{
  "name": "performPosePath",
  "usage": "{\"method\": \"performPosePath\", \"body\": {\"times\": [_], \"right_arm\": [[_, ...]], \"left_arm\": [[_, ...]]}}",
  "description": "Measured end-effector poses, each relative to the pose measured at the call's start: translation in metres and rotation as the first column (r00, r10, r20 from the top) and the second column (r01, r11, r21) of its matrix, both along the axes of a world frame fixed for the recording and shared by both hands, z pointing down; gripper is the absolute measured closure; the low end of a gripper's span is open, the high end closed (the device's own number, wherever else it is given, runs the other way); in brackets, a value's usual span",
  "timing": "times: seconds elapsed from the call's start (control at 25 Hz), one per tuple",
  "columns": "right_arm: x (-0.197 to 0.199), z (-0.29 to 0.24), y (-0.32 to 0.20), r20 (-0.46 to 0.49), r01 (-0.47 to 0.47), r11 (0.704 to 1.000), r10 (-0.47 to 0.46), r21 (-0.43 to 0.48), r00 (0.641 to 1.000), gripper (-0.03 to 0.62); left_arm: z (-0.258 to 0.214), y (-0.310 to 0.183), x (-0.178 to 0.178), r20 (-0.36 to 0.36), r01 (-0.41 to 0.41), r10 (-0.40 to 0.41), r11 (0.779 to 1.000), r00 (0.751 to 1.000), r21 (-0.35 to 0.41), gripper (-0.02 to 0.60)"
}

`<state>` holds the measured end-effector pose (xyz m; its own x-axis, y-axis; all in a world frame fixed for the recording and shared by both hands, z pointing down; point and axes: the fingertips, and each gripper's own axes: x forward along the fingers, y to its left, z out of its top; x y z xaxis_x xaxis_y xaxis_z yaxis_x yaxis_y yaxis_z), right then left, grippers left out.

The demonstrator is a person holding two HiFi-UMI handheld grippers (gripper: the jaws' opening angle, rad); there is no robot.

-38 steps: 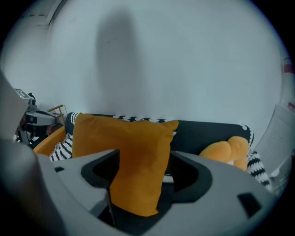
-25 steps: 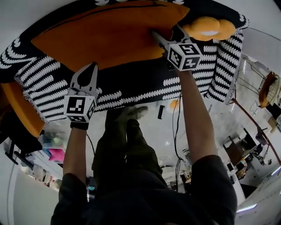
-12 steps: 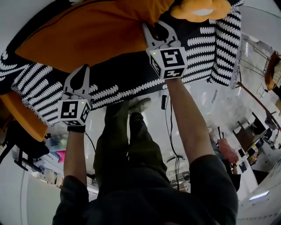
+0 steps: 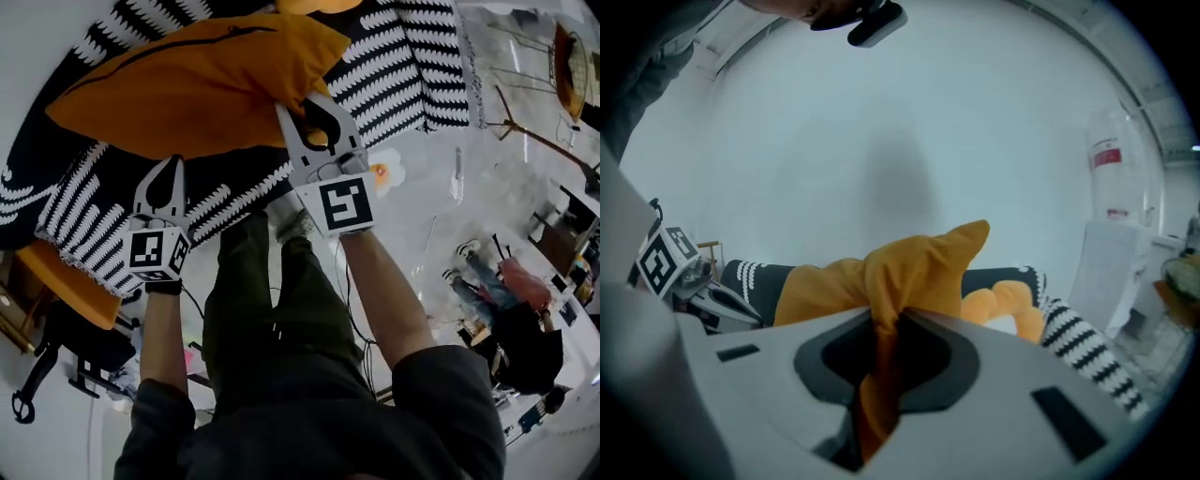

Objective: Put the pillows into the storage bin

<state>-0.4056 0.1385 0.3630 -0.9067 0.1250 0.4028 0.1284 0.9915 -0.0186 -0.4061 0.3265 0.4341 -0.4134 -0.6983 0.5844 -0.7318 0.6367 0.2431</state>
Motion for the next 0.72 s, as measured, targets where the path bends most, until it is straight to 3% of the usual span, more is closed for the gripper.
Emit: {"method": "performPosePath", "body": {"times": [0.2, 0.36, 0.72], "right_arm": [[0.091, -0.041, -0.072, 0.029, -0.174, 0.982, 0.172, 0.078, 0.985, 0.539], [0.167, -0.073, -0.094, 0.049, -0.287, 0.949, 0.283, 0.129, 0.958, 0.539], [0.361, -0.111, -0.181, 0.053, -0.484, 0.819, 0.493, 0.308, 0.869, 0.539]], "left_arm": [[-0.015, -0.068, 0.053, 0.017, -0.144, 0.144, 0.989, 0.989, 0.035, 0.578], [-0.027, -0.096, 0.101, 0.028, -0.253, 0.252, 0.966, 0.967, 0.061, 0.578], [-0.033, -0.208, 0.229, 0.043, -0.508, 0.506, 0.856, 0.861, 0.094, 0.578]]}}
